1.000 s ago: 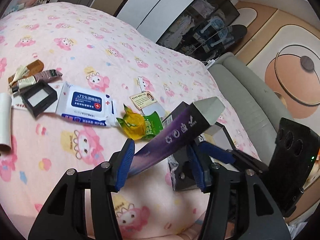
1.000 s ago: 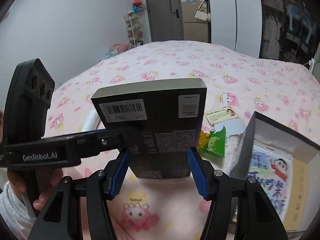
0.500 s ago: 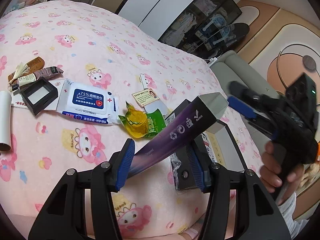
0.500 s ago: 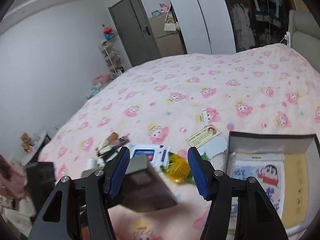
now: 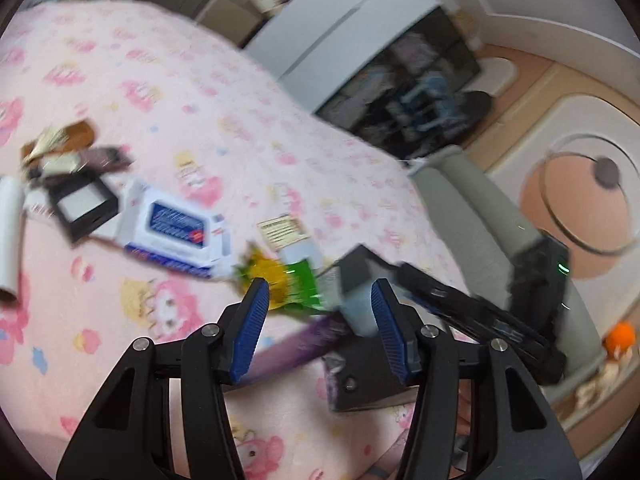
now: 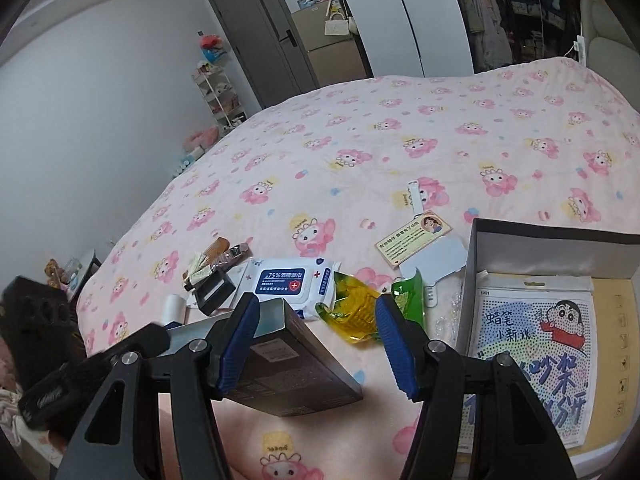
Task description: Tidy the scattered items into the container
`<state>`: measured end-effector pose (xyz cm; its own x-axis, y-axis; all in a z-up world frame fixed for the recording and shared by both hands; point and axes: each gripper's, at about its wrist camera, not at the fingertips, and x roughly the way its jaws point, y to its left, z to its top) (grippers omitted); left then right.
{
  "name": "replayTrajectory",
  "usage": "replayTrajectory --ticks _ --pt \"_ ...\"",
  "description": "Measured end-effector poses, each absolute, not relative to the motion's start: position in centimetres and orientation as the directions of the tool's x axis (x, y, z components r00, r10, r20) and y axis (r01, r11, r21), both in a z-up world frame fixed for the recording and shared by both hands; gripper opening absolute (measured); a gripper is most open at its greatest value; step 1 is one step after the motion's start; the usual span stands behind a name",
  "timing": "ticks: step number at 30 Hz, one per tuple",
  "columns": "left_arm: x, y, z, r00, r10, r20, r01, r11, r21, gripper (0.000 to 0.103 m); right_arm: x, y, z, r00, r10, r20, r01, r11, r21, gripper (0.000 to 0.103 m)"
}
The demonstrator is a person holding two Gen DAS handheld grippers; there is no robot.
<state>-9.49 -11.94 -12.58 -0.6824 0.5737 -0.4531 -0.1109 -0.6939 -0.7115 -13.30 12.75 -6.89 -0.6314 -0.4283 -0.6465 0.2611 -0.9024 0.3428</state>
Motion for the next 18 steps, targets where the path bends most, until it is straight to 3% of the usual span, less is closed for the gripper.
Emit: replayTrajectory --ticks 4,13,18 --pt "-9.1 -12.9 -12.9 -0.683 0.561 -0.468 -0.066 -0.686 -0.725 0.059 -13.1 13.1 -6.8 -0.615 -0.463 -0.639 0.276 -0.885 0.376 0.057" --pt "-6.4 -10.0 -13.7 -0.569 0.696 -0.437 -0.124 -0.598 -0.792 0.059 -12.0 13.9 -7.7 -0.535 -0.560 -0.633 0.308 -0.827 0.471 0.057" --pt "-6.0 -8.5 -14.8 -0.482 0.753 -0.448 -0.128 -0.566 -0.814 0.067 -10.3 14.9 -9.2 -0.493 -0.580 -0.649 0.275 -0.811 0.516 0.057"
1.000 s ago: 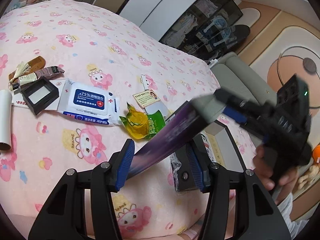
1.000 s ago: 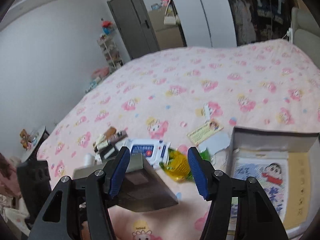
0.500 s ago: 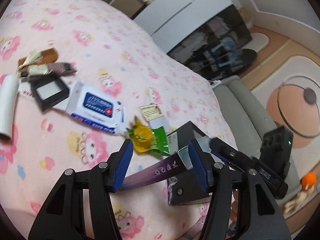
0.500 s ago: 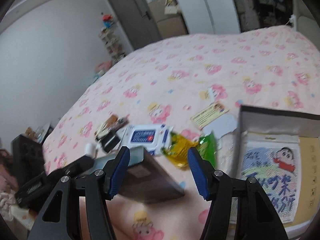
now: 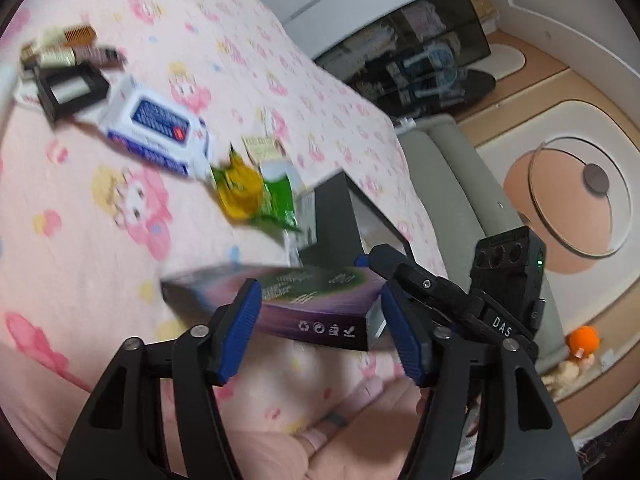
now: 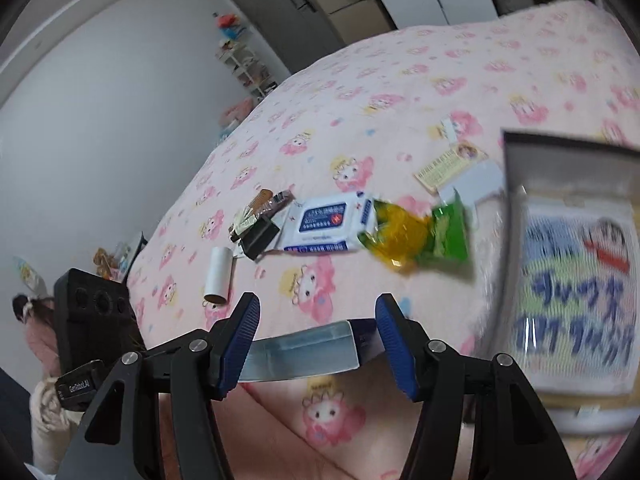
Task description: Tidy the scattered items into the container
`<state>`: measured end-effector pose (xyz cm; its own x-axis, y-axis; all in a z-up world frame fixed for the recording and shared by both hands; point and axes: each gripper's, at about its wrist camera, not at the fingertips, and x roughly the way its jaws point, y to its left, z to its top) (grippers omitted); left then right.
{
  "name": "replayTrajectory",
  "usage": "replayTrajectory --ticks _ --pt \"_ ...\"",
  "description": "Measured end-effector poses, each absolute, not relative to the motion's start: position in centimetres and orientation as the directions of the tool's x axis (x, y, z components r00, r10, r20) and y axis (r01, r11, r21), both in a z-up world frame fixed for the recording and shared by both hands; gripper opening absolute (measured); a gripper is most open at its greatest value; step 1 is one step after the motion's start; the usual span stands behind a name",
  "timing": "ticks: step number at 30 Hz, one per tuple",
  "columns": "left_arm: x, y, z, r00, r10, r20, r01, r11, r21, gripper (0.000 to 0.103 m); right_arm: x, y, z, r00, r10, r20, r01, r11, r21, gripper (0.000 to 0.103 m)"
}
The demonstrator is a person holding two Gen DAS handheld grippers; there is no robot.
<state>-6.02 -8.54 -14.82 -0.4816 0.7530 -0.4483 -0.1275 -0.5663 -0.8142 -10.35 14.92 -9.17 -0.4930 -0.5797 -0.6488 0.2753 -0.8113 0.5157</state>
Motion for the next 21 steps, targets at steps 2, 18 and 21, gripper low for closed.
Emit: replayTrajectory --ticks 2,18,21 --pt "-5.9 -8.0 -14.7 -0.462 0.758 -0.459 -0.134 -0.572 -0.809 0.067 -9.7 15.3 -9.8 -0.476 -0.588 -0.654 0.261 -0.805 0.533 0.057" --pt "-3.6 -5.2 -15.1 -0.225 0.698 -0.680 -0.129 -0.713 -0.689 0.068 -6.8 16.8 -14.7 -0.348 -0.623 -0.701 0.126 -0.772 0.623 0.056" --pt "-3.1 -3.8 -14.4 -0.190 0.625 -0.757 -0.190 -0.780 -0.596 0.067 -6.8 16.8 -15.7 -0.324 -0.601 -0.731 0.103 -0.790 0.604 0.056"
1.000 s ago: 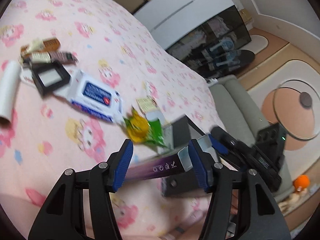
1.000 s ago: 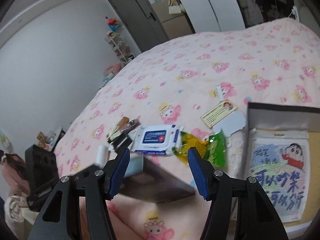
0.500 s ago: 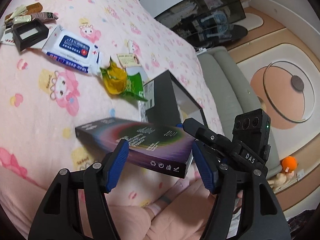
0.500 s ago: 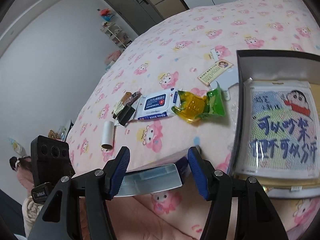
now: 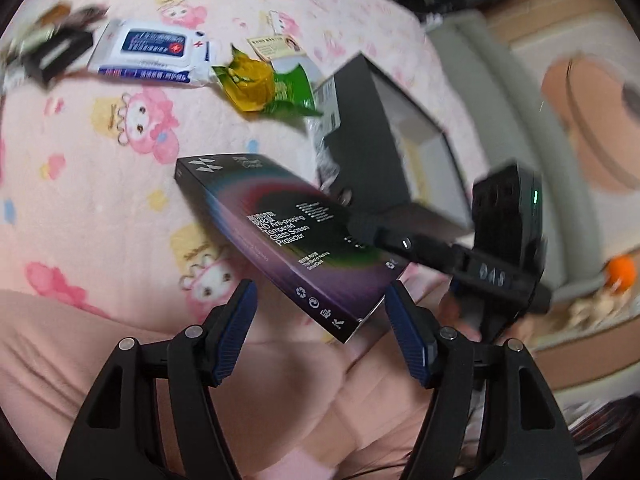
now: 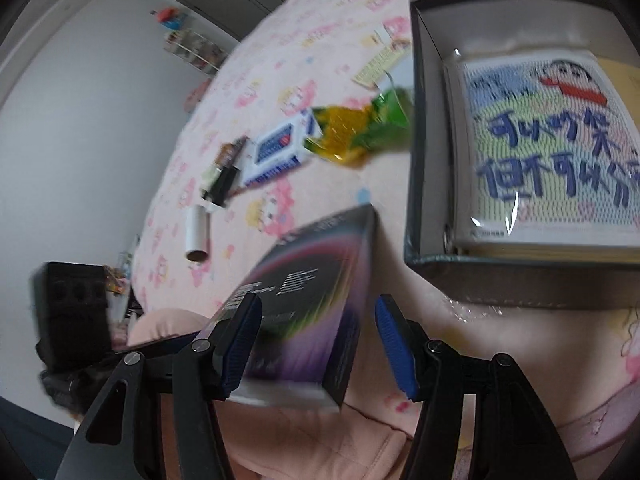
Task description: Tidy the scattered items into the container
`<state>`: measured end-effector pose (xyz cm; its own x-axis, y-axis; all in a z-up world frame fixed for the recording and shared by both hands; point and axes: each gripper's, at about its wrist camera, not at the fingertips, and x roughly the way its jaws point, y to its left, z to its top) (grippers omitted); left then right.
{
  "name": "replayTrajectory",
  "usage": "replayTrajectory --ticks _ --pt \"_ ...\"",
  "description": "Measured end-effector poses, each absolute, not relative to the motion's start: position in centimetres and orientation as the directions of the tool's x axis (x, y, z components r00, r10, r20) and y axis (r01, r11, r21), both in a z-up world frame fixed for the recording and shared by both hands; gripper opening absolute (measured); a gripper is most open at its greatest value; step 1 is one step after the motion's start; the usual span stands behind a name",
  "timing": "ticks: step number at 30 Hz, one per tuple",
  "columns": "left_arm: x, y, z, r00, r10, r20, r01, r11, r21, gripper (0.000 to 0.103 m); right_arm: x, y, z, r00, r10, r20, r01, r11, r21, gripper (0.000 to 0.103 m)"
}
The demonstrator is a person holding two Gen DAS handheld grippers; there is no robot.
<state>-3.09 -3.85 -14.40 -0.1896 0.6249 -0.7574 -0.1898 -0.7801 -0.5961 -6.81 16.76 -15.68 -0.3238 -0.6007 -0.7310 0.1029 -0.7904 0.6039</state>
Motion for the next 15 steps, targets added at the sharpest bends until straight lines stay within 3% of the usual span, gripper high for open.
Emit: replayTrajectory --ticks 5,9,15 --pt "-3.0 -4.6 -14.7 -0.166 0.584 -0.795 -0.140 -0.812 -0.567 0.066 -6.8 16.7 -17.4 -0.281 -0.562 -0.778 0.066 -0.820 0.569 0.056" --pt "-3.9 -6.4 -16.2 -0.186 0.564 -0.805 -0.009 -0.820 -0.572 0.062 -7.1 17.1 -18.9 -0.250 -0.532 -0.809 0.015 -0.838 0.546 0.056" --pt "-6.9 -5.8 -18.9 -0.174 0.523 -0.834 0.103 -0.833 -0.544 0.058 -7.4 17.1 -20.4 -0.254 -0.405 -0.878 -0.012 -0.907 0.422 0.056"
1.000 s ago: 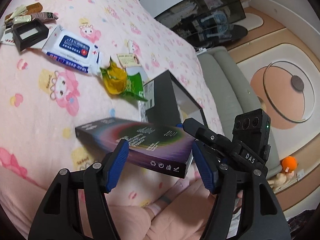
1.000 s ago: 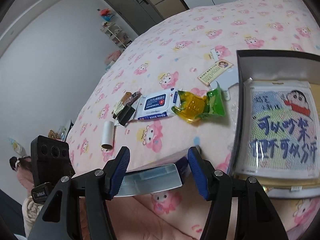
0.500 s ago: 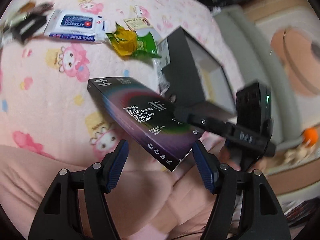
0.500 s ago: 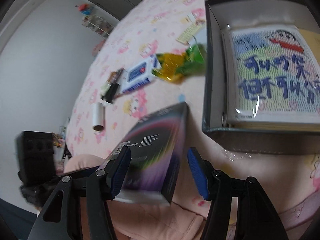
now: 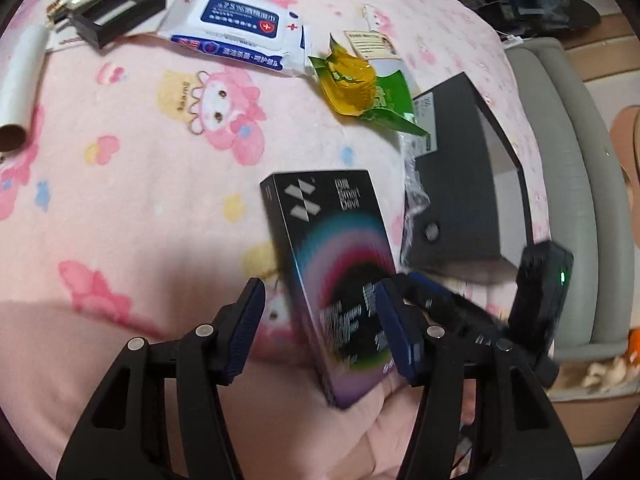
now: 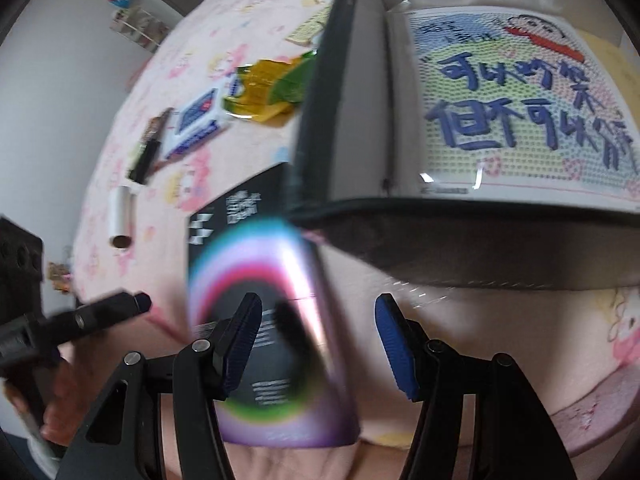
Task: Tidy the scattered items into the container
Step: 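Carry the black box in the left tool over the open grey box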
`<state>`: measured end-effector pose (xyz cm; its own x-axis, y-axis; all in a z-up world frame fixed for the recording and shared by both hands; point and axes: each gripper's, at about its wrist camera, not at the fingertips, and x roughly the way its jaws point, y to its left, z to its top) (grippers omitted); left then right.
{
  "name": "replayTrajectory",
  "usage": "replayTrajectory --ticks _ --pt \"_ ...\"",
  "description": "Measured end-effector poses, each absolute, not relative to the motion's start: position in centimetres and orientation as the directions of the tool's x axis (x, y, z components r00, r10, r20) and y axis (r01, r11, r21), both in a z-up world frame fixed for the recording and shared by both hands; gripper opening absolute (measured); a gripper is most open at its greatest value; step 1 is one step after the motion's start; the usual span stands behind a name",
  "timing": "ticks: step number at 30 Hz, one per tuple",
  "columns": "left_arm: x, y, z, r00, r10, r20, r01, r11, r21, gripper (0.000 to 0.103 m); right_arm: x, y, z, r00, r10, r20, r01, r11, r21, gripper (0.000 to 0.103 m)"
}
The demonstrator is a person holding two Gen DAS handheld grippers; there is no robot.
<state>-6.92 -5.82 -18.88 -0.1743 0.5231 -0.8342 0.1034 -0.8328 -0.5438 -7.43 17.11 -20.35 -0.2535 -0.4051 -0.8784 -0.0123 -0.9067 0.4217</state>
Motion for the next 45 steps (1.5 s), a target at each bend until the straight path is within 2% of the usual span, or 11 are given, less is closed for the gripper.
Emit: replayTrajectory --ticks 5,8,11,16,27,31,35,42,44,45 --pt "-8.1 -5.6 -22.2 -0.127 0.477 -0.870 0.209 -0.844 -0.494 0.058 -7.5 16.8 -20.8 -0.246 -0.394 -0.886 0.005 -0.914 0.405 0.057" --pt "-8.1 -5.4 -22.5 -0.129 0.465 -0.876 0.205 -0.851 -0.483 0.057 -7.5 16.6 -21.1 -0.242 -0.390 -0.889 0.019 -0.918 0.397 0.061" --pt "-8.4 -5.5 -22.2 -0.161 0.475 -0.865 0.187 -0.846 -0.499 0.051 -7.6 16.3 -21.3 -0.237 -0.386 -0.892 0.033 -0.920 0.390 0.061" --pt "-8.8 -6.6 -21.9 -0.230 0.515 -0.826 0.189 -0.808 -0.557 0.046 -7.4 16.0 -21.5 -0.216 -0.401 -0.890 0.058 -0.915 0.398 0.061" --pt "-9.4 -8.0 -19.4 -0.388 0.572 -0.723 0.134 -0.741 -0.658 0.047 -7.0 15.6 -21.5 -0.176 -0.466 -0.867 0.103 -0.885 0.455 0.062" --pt "-10.2 -7.3 -20.5 -0.365 0.482 -0.797 0.186 -0.801 -0.569 0.048 -7.0 15.5 -21.6 -0.187 -0.441 -0.878 0.114 -0.897 0.426 0.062" --pt "-9.9 -7.4 -22.4 -0.248 0.435 -0.866 0.264 -0.829 -0.492 0.051 -6.9 15.4 -21.7 -0.197 -0.409 -0.891 0.120 -0.912 0.393 0.062" --pt "-9.6 -6.8 -23.1 -0.191 0.454 -0.870 0.237 -0.839 -0.490 0.061 -7.2 13.7 -22.2 -0.213 -0.361 -0.908 0.139 -0.931 0.338 0.062" --pt "-9.7 -6.7 -23.2 -0.189 0.469 -0.863 0.229 -0.833 -0.503 0.061 -6.9 13.0 -21.9 -0.213 -0.372 -0.903 0.156 -0.926 0.344 0.062" --pt "-9.7 -6.8 -23.0 -0.203 0.489 -0.848 0.218 -0.822 -0.526 0.057 -6.9 12.7 -21.9 -0.210 -0.384 -0.899 0.167 -0.920 0.355 0.062"
